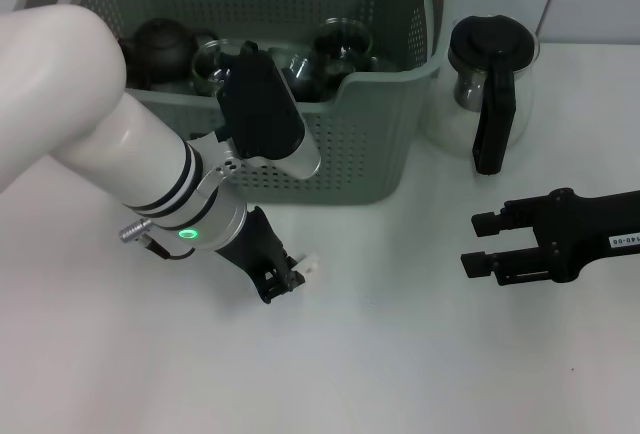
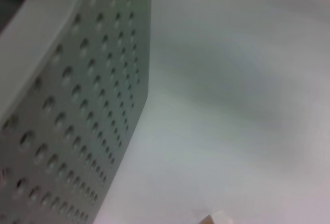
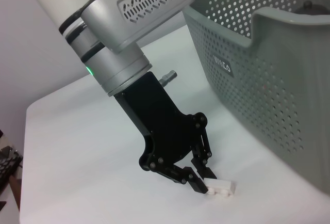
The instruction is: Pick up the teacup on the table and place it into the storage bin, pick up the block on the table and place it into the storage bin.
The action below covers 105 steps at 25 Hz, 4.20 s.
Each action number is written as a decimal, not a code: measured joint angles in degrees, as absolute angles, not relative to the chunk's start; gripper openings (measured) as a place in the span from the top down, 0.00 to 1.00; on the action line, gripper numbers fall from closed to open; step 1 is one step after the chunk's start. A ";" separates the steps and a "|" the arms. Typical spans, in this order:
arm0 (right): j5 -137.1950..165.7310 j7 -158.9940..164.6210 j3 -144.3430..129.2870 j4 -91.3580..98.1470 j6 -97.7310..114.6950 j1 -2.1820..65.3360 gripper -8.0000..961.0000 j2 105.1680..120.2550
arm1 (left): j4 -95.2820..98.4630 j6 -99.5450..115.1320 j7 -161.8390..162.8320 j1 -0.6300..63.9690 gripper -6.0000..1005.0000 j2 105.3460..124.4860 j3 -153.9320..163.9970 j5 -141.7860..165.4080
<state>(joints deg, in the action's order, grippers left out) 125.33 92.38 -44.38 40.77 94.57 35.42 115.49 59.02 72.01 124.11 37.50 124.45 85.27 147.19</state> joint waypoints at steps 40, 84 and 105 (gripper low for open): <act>125.24 92.76 -43.95 40.87 95.72 36.27 0.27 115.84 | 48.39 58.61 120.87 52.00 0.80 117.76 55.24 144.07; 121.53 84.71 -42.90 39.97 95.49 32.51 0.27 119.28 | 56.44 108.73 88.24 25.83 0.12 124.44 25.56 122.86; 118.20 55.66 -41.93 33.36 96.92 29.54 0.27 120.06 | 54.46 103.02 83.65 30.29 0.12 124.26 35.02 137.20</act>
